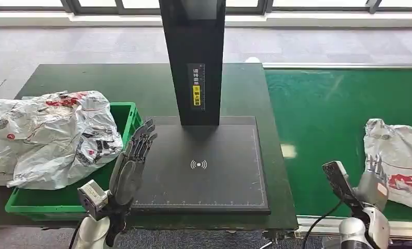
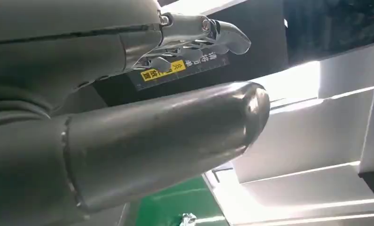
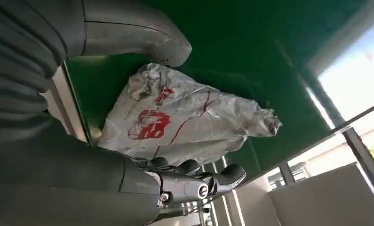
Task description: Moved the parcel from conveyor to table for the left to box.
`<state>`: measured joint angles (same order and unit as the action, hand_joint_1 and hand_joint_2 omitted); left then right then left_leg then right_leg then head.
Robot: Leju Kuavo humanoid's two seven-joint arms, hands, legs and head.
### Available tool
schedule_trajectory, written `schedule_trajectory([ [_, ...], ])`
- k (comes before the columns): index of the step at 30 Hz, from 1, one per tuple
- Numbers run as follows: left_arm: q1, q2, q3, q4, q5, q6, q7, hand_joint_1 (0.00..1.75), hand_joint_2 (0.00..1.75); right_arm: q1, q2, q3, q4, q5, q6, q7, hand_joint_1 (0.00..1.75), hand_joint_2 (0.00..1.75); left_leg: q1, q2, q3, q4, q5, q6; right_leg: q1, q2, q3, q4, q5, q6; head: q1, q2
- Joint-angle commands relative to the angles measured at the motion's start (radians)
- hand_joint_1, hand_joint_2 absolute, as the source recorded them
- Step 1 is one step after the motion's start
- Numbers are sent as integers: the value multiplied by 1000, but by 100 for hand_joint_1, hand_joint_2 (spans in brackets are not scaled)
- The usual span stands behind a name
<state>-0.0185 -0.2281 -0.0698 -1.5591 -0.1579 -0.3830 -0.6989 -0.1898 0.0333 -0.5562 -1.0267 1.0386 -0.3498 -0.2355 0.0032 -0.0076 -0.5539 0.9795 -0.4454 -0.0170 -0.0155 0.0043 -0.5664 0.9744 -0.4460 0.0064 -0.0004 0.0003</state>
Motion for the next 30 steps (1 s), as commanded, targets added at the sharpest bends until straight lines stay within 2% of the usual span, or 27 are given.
schedule_trajectory([
  [1,6,23,-22,29,-19,4,1,0,0,-206,-155,-102,439,153,-51,114,0,175,0,2,1,0,0,1,0,2,1,-2,1,0,0,0],
  [5,7,23,-22,29,-19,4,1,0,0,-209,-158,-103,445,154,-51,114,0,175,-1,1,1,0,0,0,-1,0,1,-1,0,0,0,0],
  [13,1,26,-9,41,-34,17,1,0,0,-260,-226,-121,589,259,-90,231,0,175,-1,0,1,0,0,1,-1,0,1,-1,0,0,0,0],
  [17,16,15,-13,2,-57,41,15,0,0,-293,-237,-138,648,300,-36,313,0,175,0,2,0,0,0,1,0,1,0,-1,1,0,0,0],
  [23,34,12,-11,-8,-63,53,27,0,0,-315,-257,-147,686,330,12,372,0,175,-1,1,-1,0,0,1,-1,0,0,0,0,0,0,0],
  [30,35,13,-11,-5,-64,55,27,0,0,-321,-258,-147,687,333,16,374,0,175,0,2,0,0,0,0,-1,1,0,0,1,0,0,0],
])
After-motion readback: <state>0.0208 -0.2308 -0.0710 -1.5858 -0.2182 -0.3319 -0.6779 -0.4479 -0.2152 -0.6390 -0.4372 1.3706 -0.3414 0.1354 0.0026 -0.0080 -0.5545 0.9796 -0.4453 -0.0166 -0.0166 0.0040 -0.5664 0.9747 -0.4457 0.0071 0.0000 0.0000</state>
